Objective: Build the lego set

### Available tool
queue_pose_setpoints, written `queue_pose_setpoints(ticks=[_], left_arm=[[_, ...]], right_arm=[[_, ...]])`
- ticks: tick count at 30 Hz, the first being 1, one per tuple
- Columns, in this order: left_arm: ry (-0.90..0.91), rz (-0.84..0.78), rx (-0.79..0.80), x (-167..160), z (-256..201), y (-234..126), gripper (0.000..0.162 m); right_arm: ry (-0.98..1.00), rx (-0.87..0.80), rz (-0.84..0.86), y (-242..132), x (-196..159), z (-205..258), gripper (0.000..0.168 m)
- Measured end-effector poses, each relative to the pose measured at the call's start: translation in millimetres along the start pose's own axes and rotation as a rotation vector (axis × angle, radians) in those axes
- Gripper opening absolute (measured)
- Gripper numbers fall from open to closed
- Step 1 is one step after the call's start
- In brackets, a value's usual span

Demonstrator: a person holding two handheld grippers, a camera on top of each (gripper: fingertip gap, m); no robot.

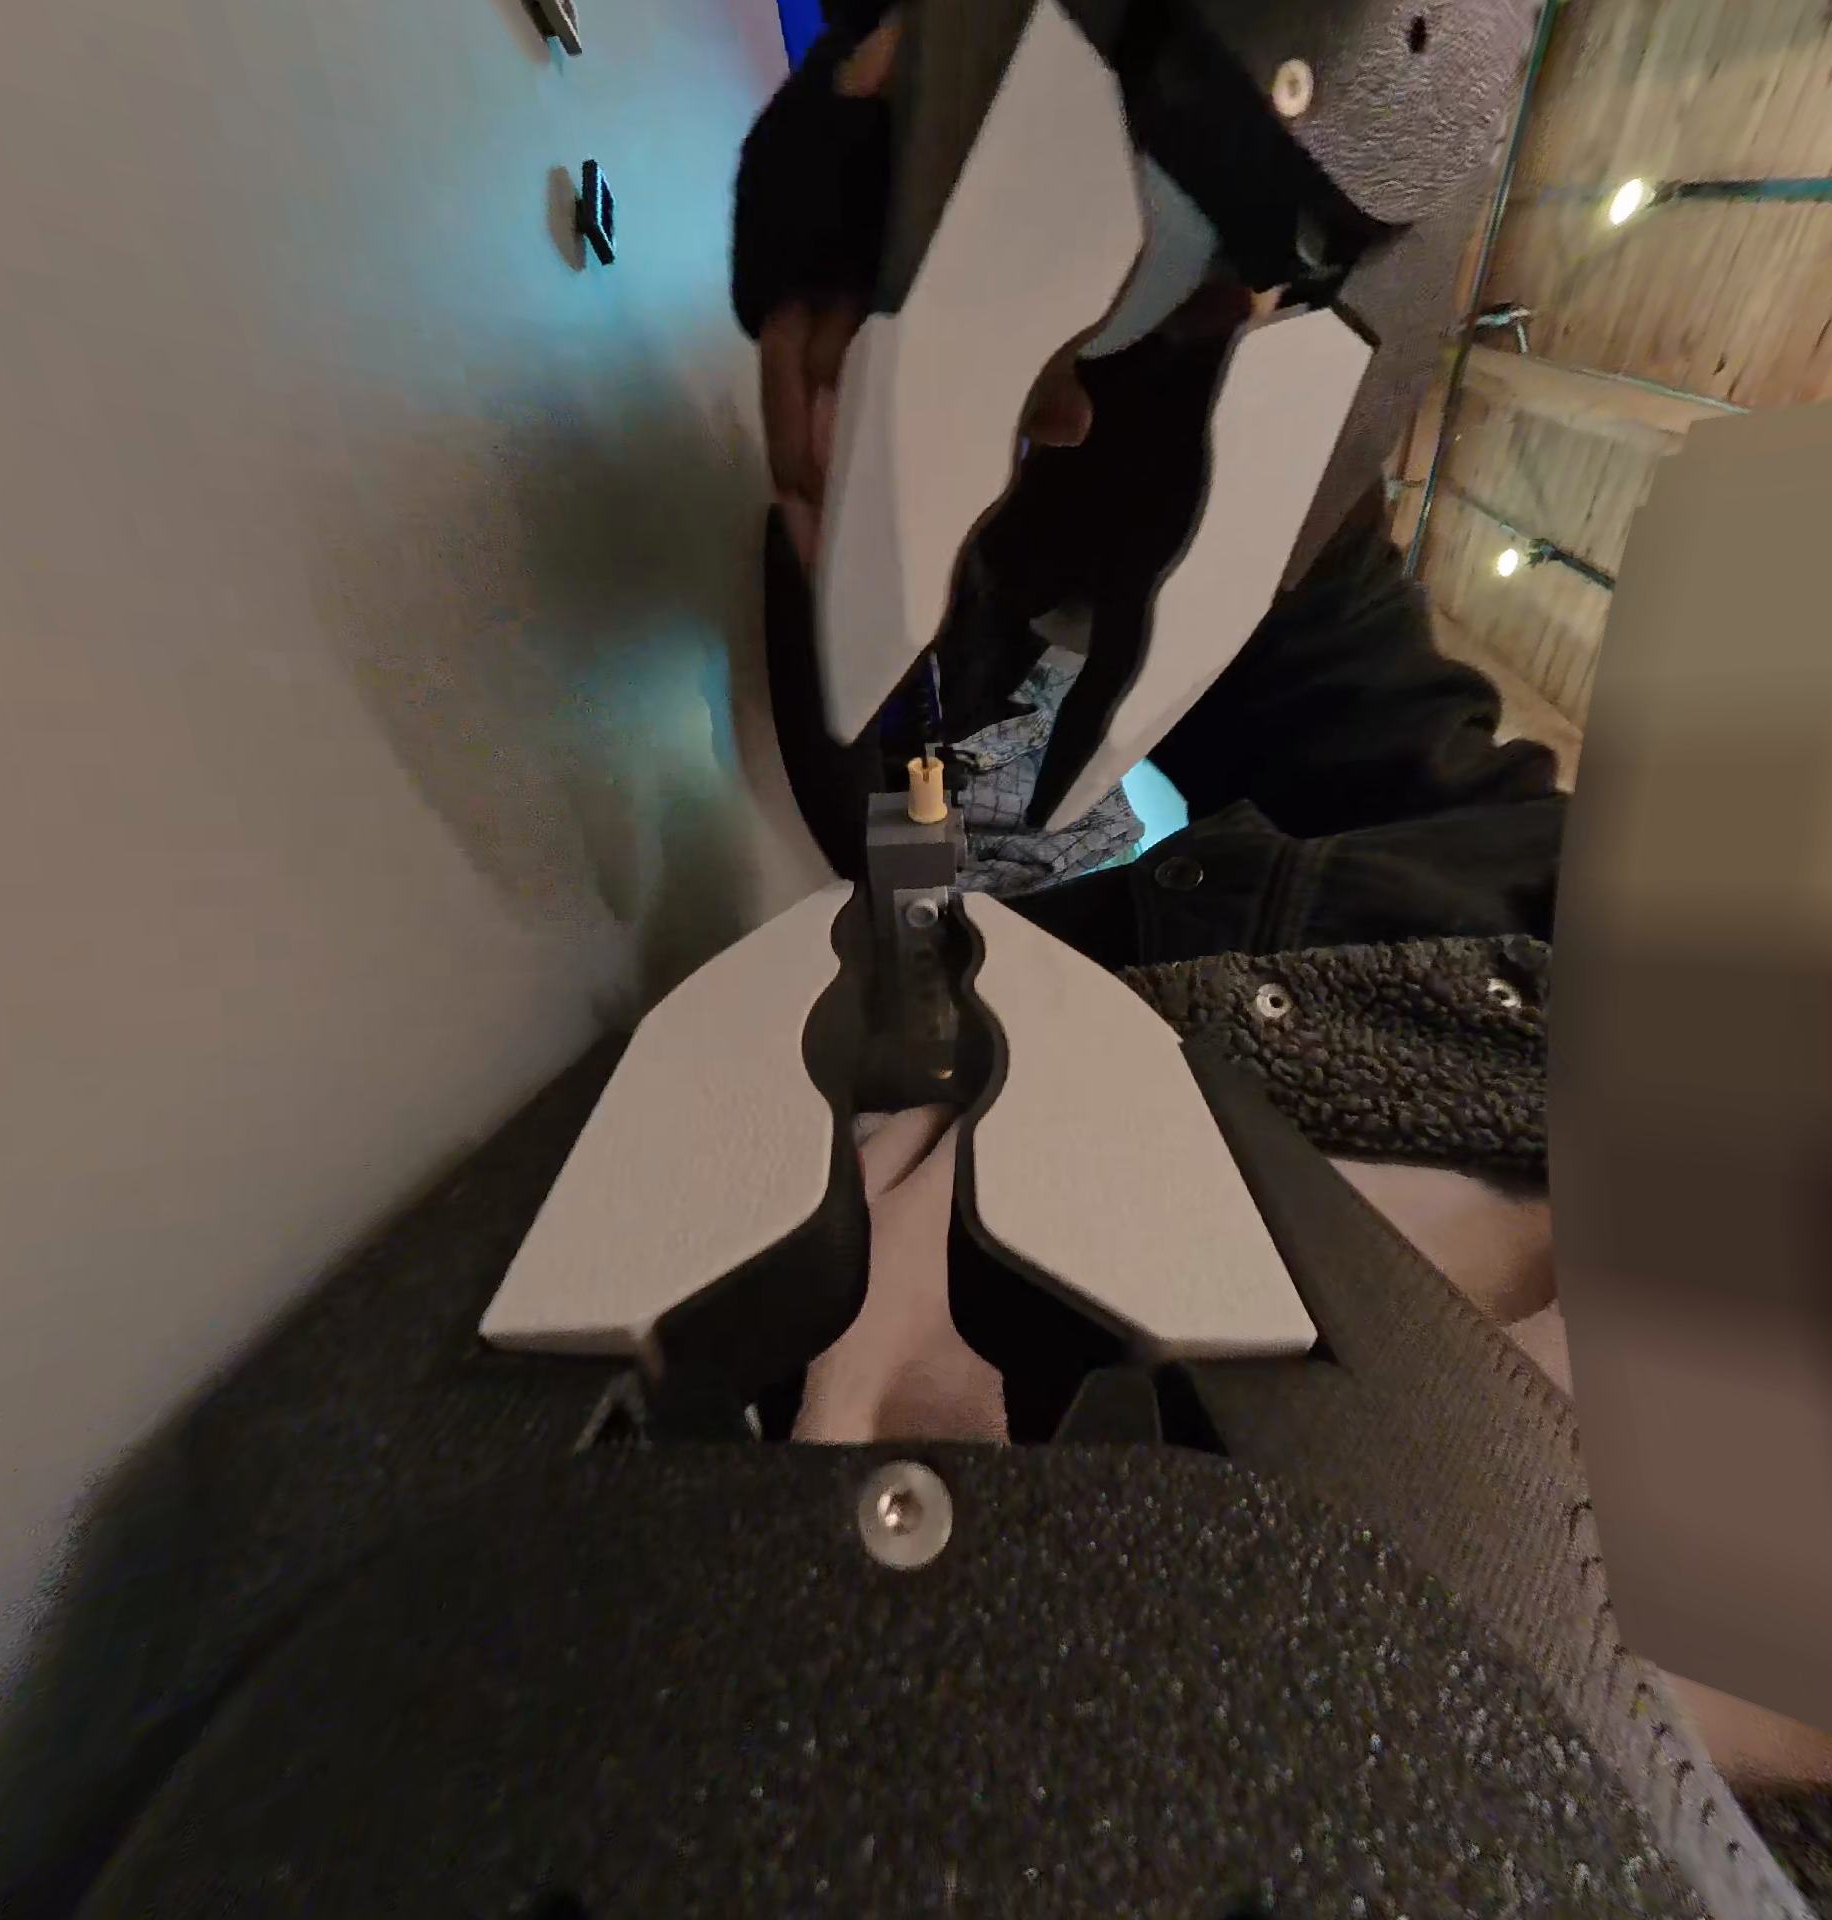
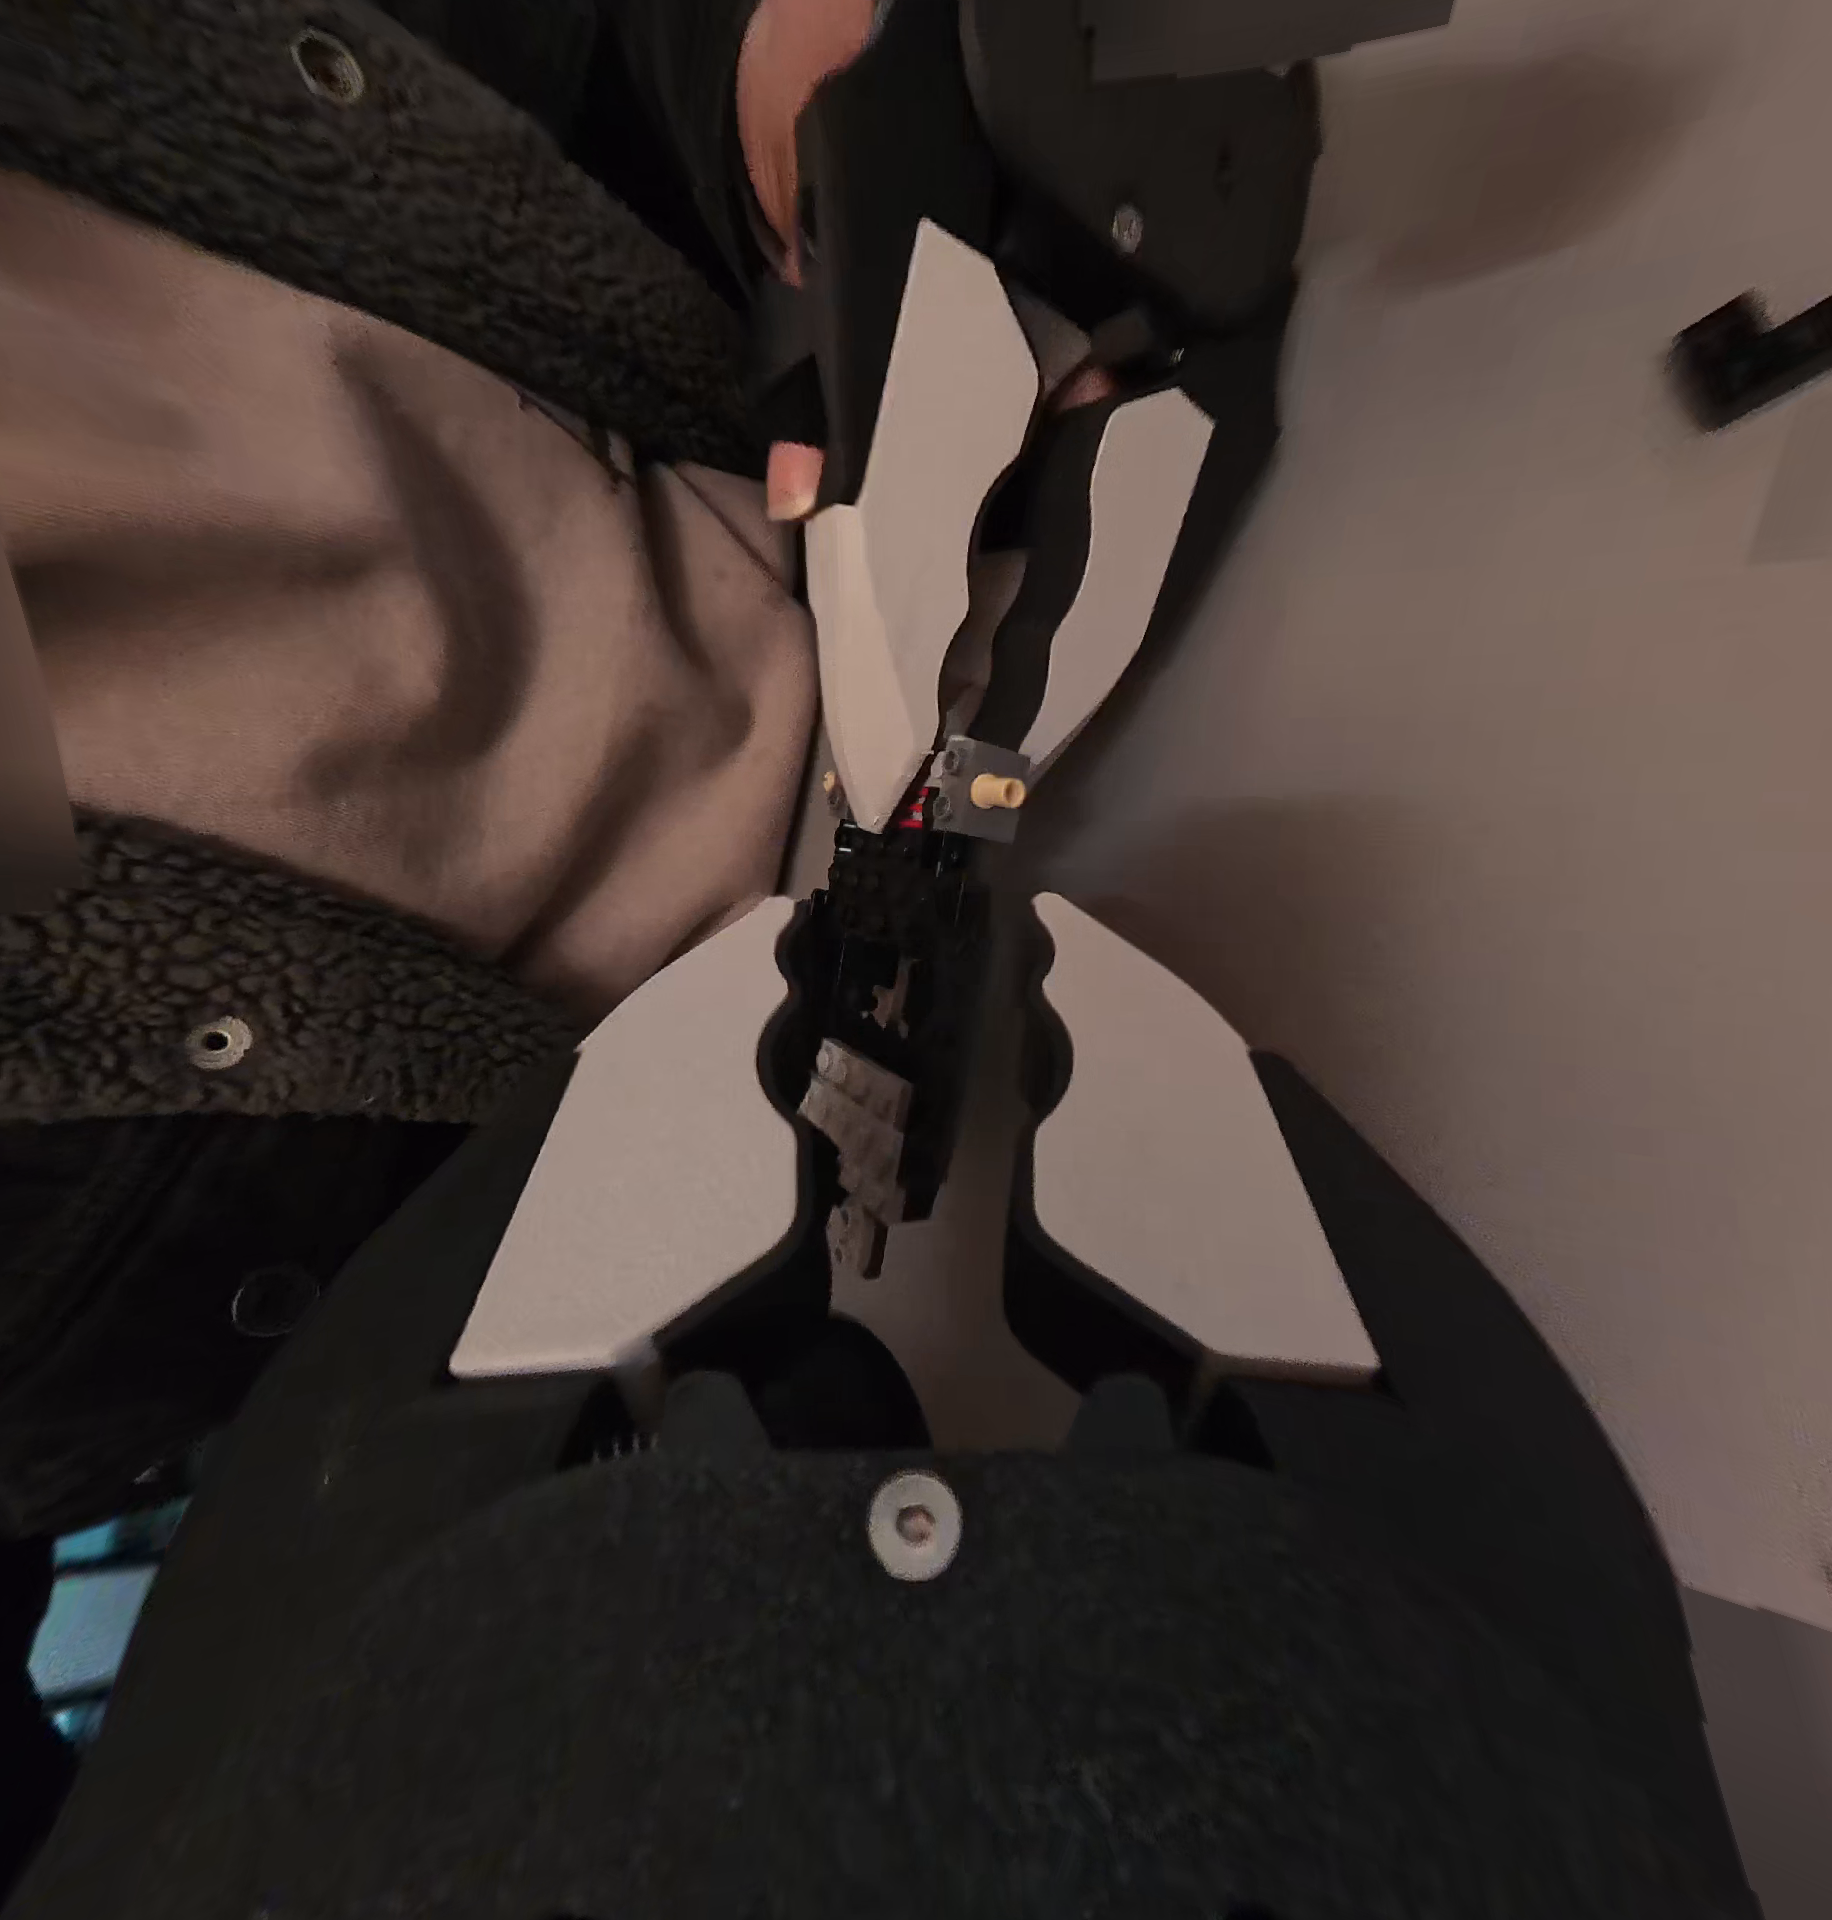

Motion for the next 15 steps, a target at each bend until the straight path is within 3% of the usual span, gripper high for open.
queue_pose_setpoints(ticks=[7, 15], left_arm=[[0.071, 0.055, 0.040, -6, -4, -2, 0.012], [0.244, 0.141, 0.111, -18, -8, -2, 0.013]], right_arm=[[0.018, 0.109, 0.066, 22, -1, 2, 0.018], [-0.034, 0.110, 0.036, 31, -4, 10, 0.016]])
Point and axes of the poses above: each gripper's, where its closed fingertips meet, y out along the fingers, x out of its top, z = x × y across the jaws, the point moved 1 cm from there along -y, back along the fingers, and after that the axes turned 7 degrees about y, right-handed, at the moved point
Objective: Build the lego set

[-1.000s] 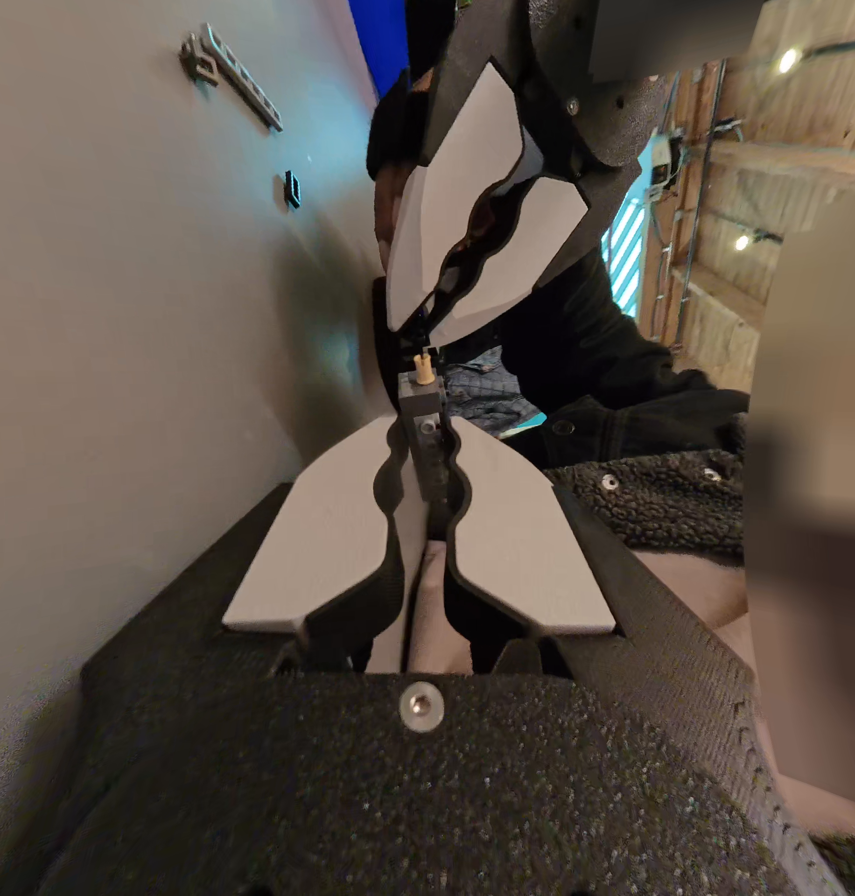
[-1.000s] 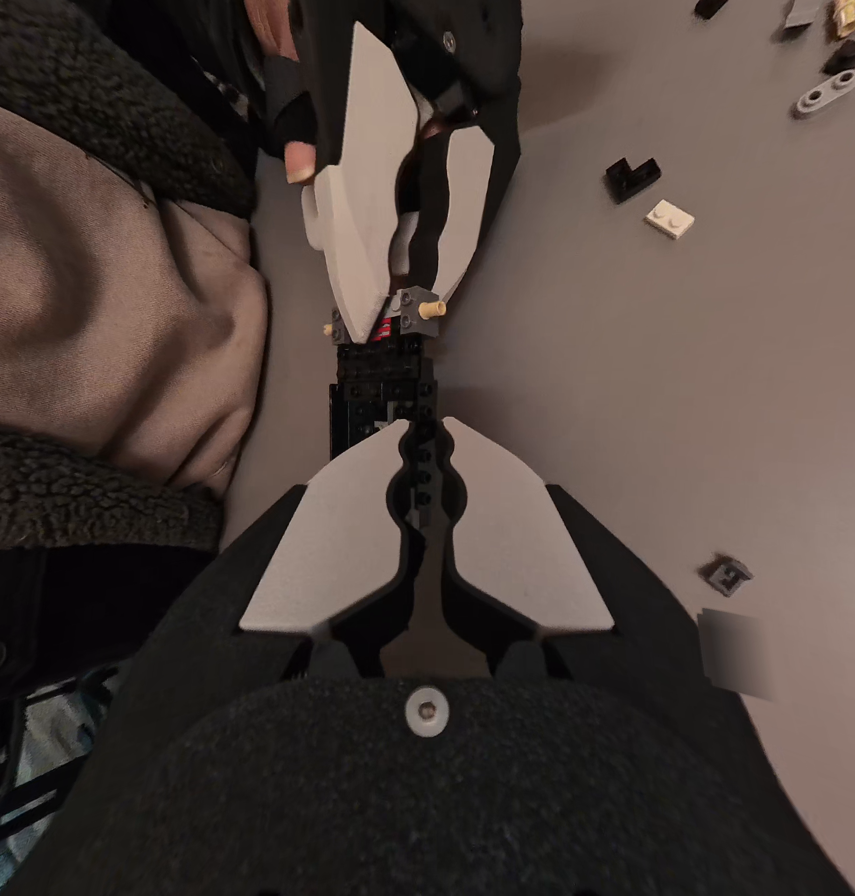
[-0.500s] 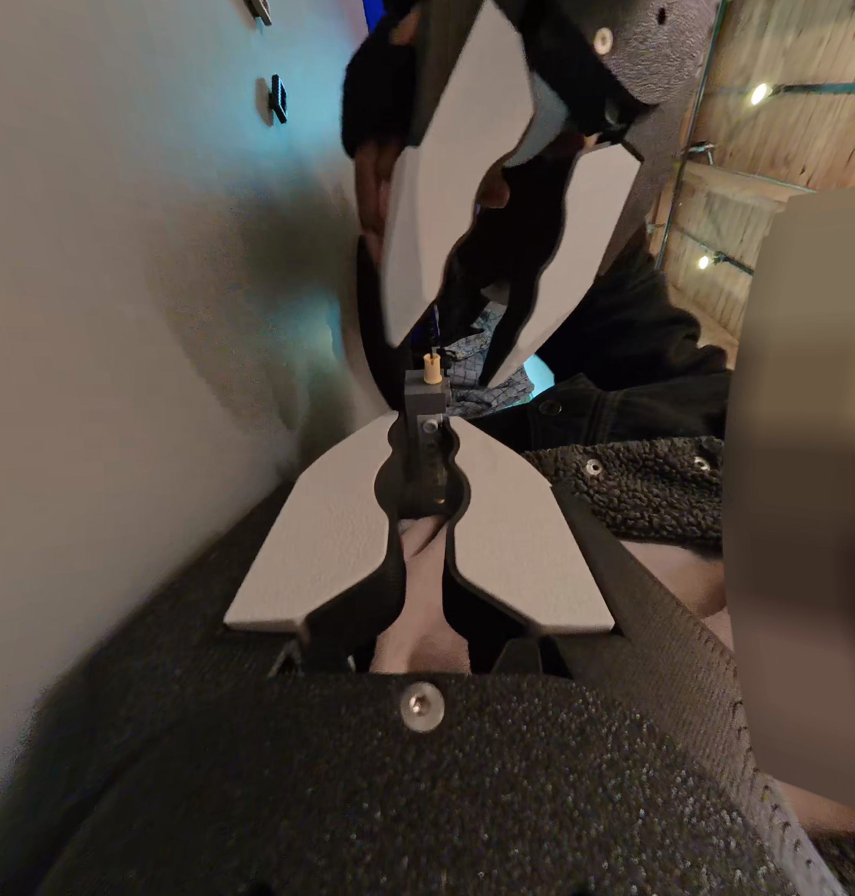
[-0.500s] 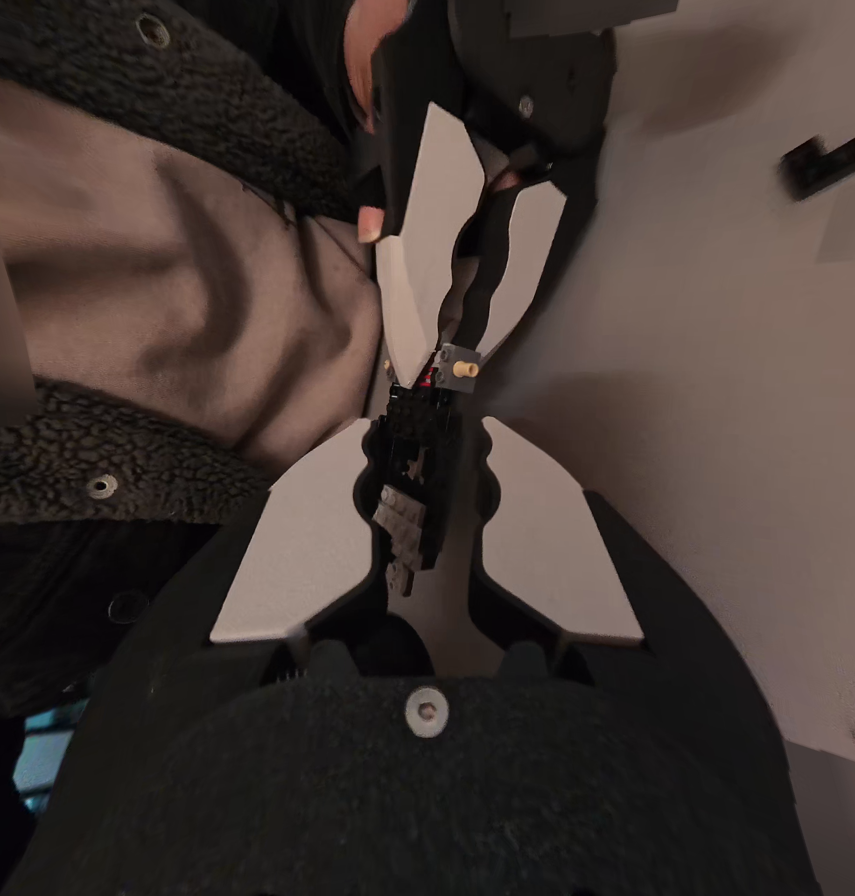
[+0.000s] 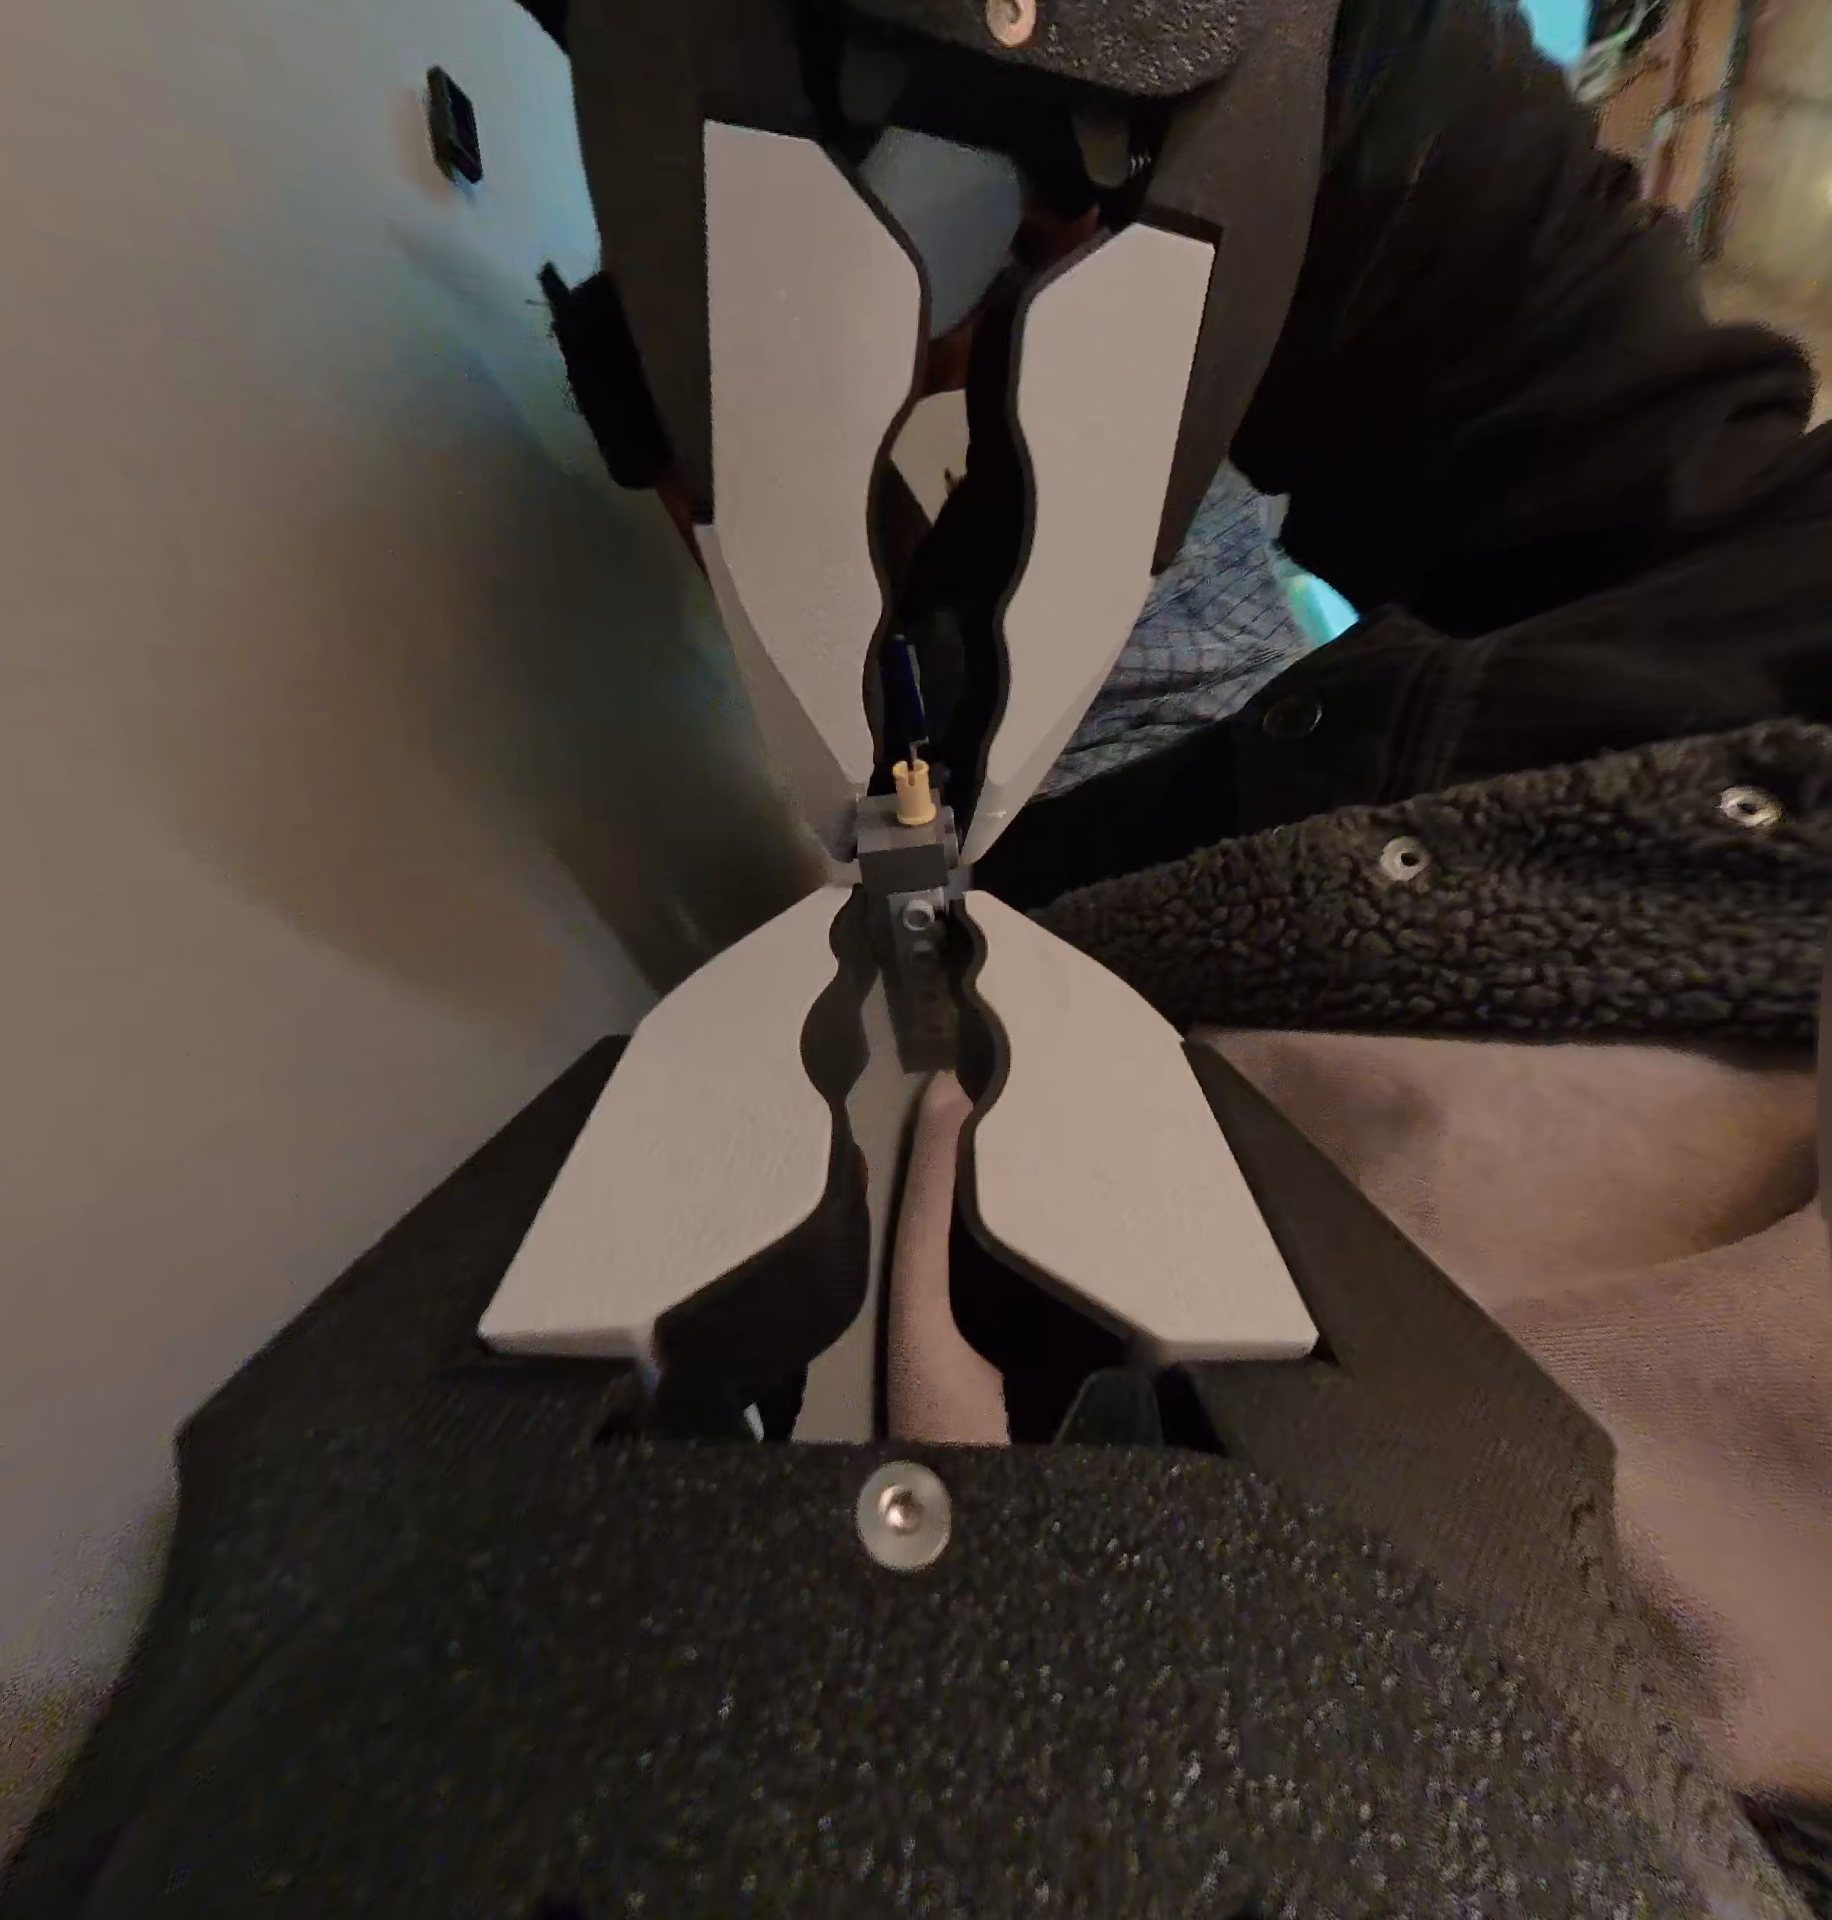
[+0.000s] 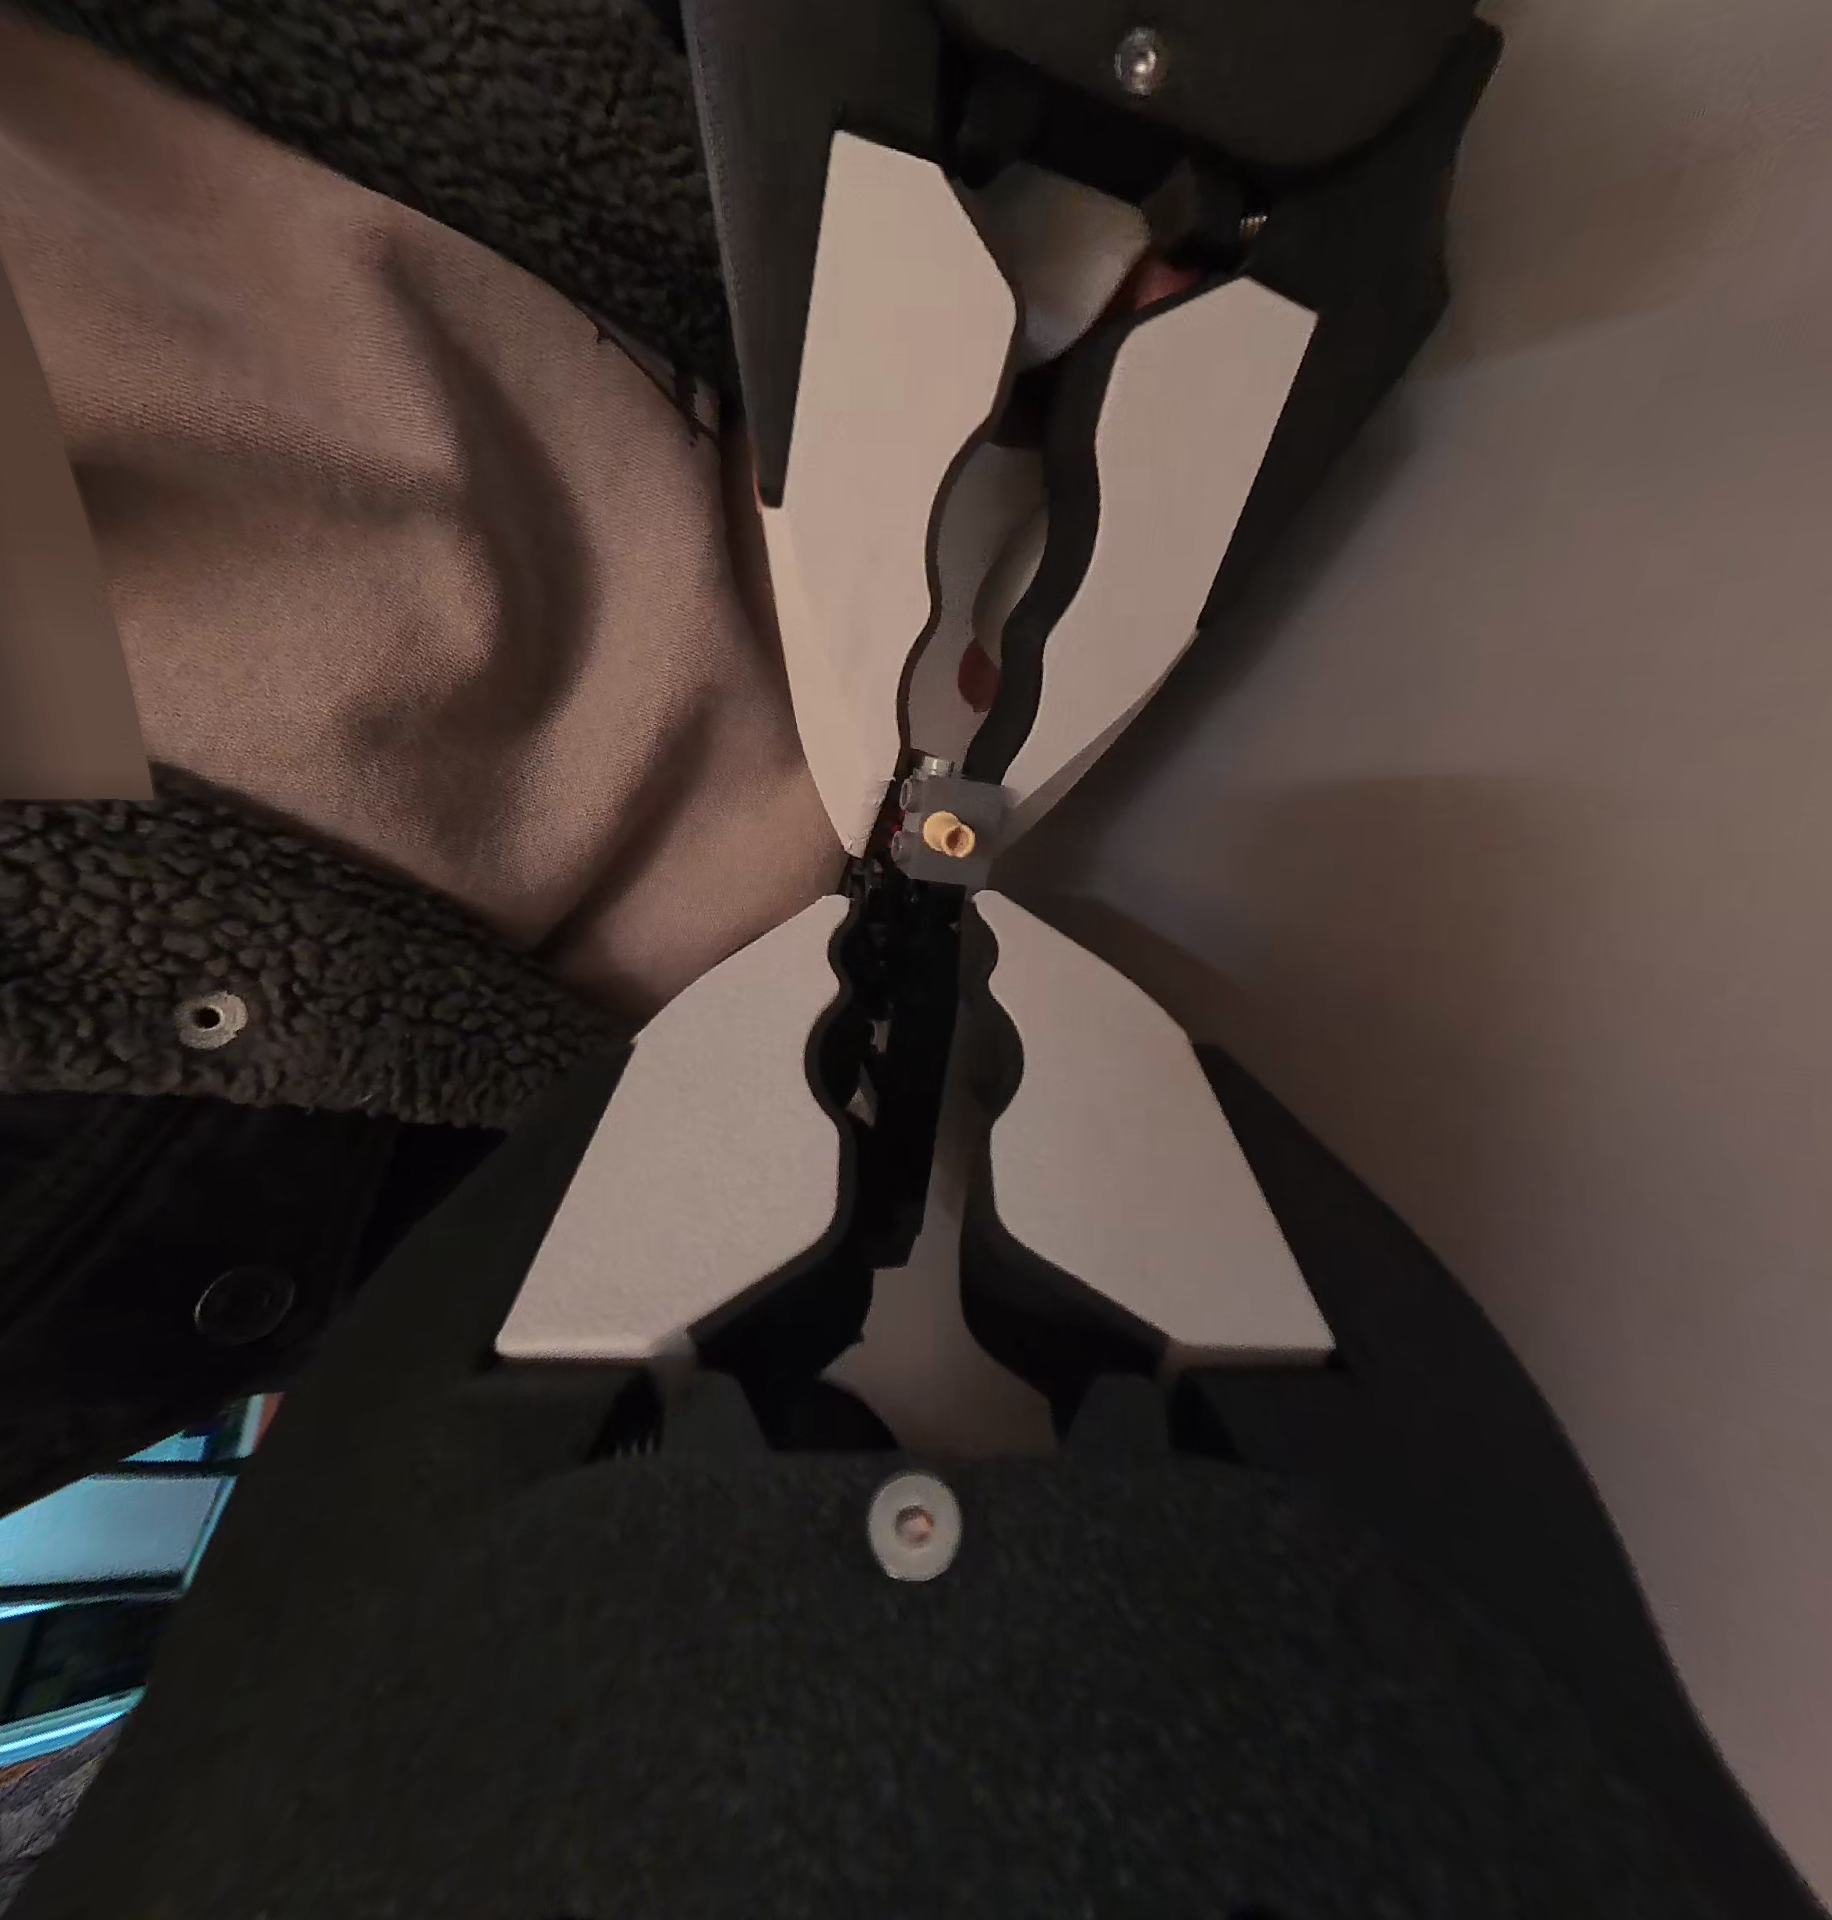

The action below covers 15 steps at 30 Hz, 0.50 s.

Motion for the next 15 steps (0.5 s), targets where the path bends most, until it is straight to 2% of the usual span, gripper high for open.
queue_pose_setpoints(ticks=[7, 15], left_arm=[[0.199, 0.086, 0.096, -10, -5, 4, 0.013], [0.342, 0.117, 0.132, -14, -9, 3, 0.014]], right_arm=[[-0.066, -0.052, -0.003, 9, -5, 4, 0.014], [-0.113, -0.153, -0.029, 13, -5, 10, 0.015]])
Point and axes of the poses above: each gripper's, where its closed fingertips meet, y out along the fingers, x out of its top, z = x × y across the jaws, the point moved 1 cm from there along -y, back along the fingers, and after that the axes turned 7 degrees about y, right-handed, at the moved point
